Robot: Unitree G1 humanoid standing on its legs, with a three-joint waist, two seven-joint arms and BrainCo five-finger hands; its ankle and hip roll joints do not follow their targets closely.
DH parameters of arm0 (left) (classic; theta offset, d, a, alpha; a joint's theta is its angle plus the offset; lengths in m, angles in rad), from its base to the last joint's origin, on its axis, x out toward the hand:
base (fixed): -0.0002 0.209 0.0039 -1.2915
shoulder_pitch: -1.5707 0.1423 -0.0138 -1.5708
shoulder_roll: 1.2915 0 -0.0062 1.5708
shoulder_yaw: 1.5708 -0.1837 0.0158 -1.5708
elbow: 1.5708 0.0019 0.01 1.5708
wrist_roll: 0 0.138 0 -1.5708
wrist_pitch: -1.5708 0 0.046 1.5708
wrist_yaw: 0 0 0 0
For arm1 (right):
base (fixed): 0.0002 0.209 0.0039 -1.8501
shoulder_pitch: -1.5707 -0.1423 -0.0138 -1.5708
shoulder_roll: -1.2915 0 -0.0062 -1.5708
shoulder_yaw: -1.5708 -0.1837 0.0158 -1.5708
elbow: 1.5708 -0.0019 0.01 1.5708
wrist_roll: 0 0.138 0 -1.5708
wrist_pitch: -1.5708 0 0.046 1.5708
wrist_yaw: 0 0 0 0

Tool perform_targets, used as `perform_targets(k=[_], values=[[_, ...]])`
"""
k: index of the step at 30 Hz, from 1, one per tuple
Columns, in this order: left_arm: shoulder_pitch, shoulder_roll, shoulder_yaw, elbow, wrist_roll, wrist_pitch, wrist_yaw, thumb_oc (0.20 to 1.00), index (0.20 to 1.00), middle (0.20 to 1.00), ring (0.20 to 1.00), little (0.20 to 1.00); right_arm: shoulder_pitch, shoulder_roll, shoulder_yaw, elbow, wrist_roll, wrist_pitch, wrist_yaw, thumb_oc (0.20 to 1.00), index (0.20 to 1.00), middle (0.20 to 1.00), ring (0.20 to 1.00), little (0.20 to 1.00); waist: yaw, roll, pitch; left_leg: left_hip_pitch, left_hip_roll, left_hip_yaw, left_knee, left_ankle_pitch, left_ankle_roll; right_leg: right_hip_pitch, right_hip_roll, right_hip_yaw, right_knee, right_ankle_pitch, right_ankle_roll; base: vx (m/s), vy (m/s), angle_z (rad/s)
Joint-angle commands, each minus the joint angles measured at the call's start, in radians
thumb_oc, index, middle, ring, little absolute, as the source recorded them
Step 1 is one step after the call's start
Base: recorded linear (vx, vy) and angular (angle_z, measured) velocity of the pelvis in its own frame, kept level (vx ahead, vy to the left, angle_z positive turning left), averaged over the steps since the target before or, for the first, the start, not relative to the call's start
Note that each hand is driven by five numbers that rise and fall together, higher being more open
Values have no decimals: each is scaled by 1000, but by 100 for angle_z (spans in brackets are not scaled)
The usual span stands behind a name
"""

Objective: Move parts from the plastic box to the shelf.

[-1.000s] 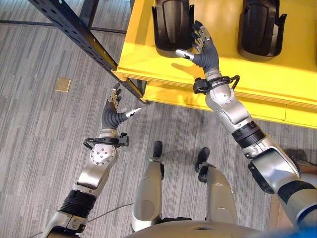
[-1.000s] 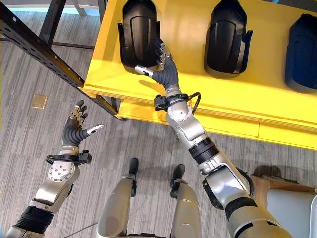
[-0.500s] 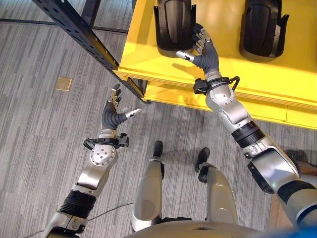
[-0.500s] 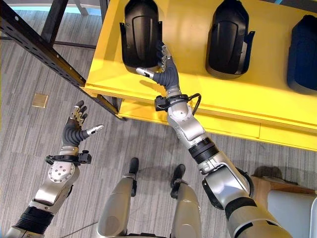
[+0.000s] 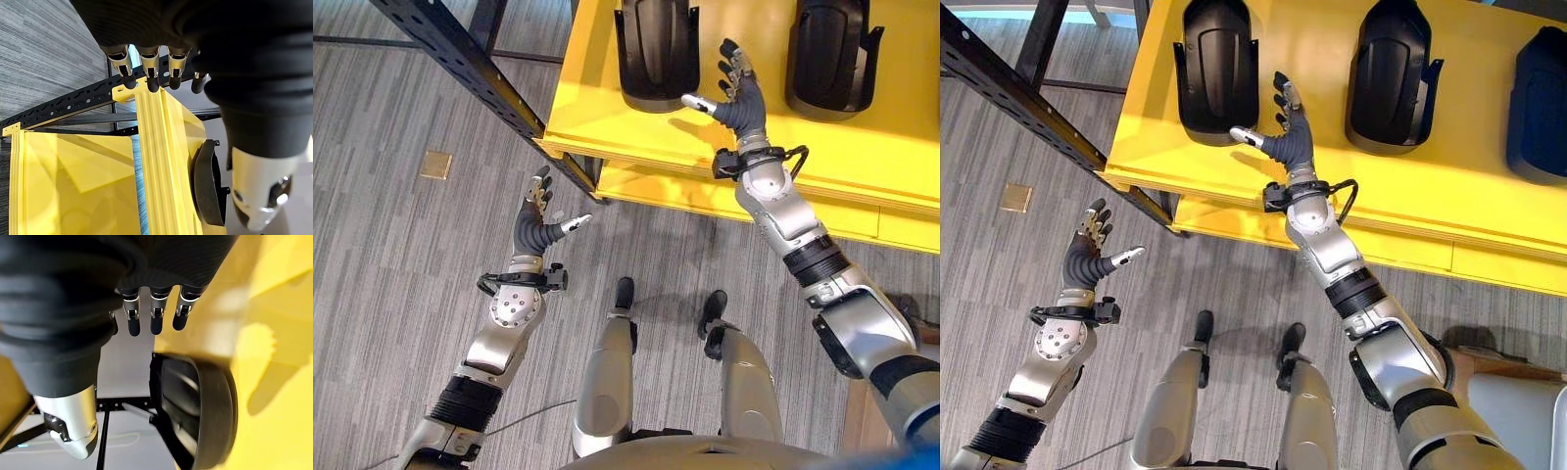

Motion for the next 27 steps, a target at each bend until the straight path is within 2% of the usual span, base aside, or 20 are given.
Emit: perform_targets(k=[1, 14, 27], values=[[42, 66, 17, -102, 0, -62, -17, 1000, 1000, 1000, 1000, 1000, -91, -4, -21, -35, -35, -55, -14, 1000, 1000, 1000, 1000, 1000, 7, -8, -28, 12, 7, 38, 67, -80, 28, 61, -38, 83, -48, 1, 95, 0, 0, 0], [52, 78, 7, -119, -7, -67, -24, 1000, 1000, 1000, 1000, 1000, -143, -10, -11, 45, -44, -47, -24, 1000, 1000, 1000, 1000, 1000, 32, 14, -1, -5, -6, 30, 61, -74, 32, 45, -47, 63, -28, -14, 97, 34, -2, 2], [38, 72, 6, -119, -4, -70, -3, 1000, 1000, 1000, 1000, 1000, -200, 22, 9, 120, -68, -34, -35, 1000, 1000, 1000, 1000, 1000, 40, 10, 10, -24, -14, 31, 91, -91, 37, 34, -50, 69, -17, -15, 97, 0, 0, 0]])
